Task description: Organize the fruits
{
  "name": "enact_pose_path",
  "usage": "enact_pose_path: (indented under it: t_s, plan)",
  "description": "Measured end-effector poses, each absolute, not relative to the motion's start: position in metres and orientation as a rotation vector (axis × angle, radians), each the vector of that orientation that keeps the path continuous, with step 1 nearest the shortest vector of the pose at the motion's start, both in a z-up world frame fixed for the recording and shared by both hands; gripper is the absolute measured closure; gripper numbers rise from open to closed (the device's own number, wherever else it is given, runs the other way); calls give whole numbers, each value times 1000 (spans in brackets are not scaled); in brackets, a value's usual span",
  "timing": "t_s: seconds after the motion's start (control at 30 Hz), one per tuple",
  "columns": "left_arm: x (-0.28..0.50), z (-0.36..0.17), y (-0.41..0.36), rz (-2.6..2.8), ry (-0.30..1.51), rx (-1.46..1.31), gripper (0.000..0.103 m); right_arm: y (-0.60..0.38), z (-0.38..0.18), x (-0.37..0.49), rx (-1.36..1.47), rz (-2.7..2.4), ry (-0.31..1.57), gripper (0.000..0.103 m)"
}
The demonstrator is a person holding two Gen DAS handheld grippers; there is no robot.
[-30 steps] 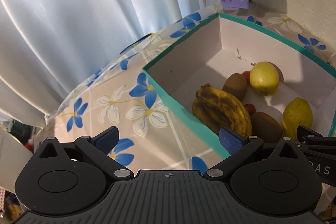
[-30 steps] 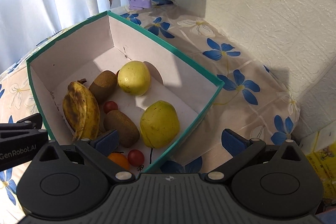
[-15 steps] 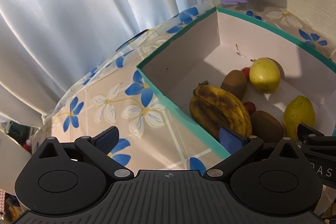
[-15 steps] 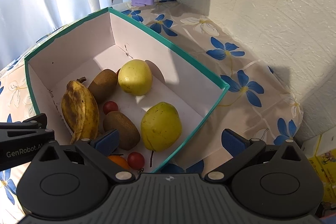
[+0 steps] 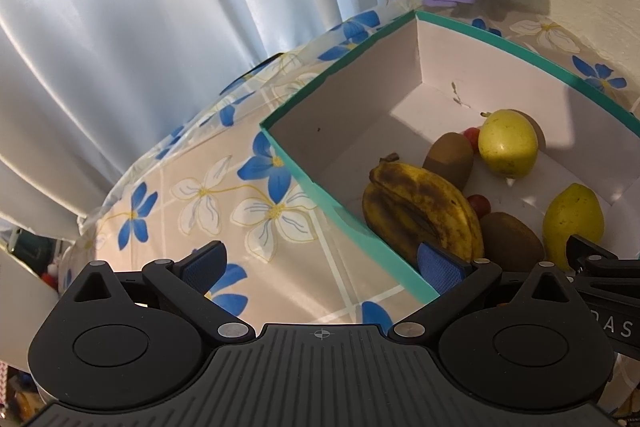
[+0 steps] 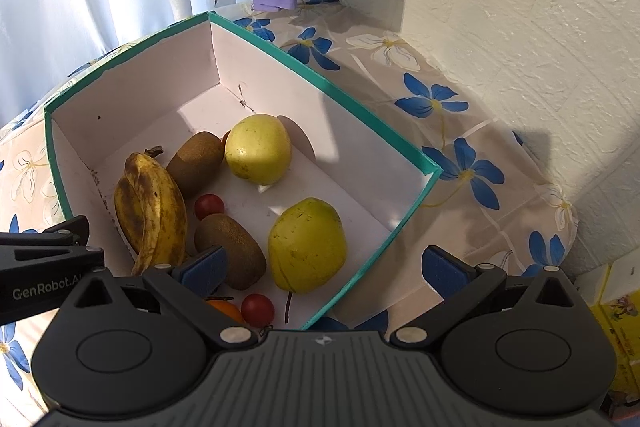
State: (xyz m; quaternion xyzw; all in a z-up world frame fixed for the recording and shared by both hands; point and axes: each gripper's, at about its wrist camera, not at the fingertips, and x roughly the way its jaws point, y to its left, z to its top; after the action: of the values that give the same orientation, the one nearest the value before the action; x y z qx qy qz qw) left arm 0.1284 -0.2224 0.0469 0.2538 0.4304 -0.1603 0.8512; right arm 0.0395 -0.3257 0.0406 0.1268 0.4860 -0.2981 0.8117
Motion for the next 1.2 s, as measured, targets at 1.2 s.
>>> enact_pose_path:
  t_s: [1.2]
  plan:
    - [134,45,-222,-322,909,524,0,-325,36,47,246,-613,1050,0]
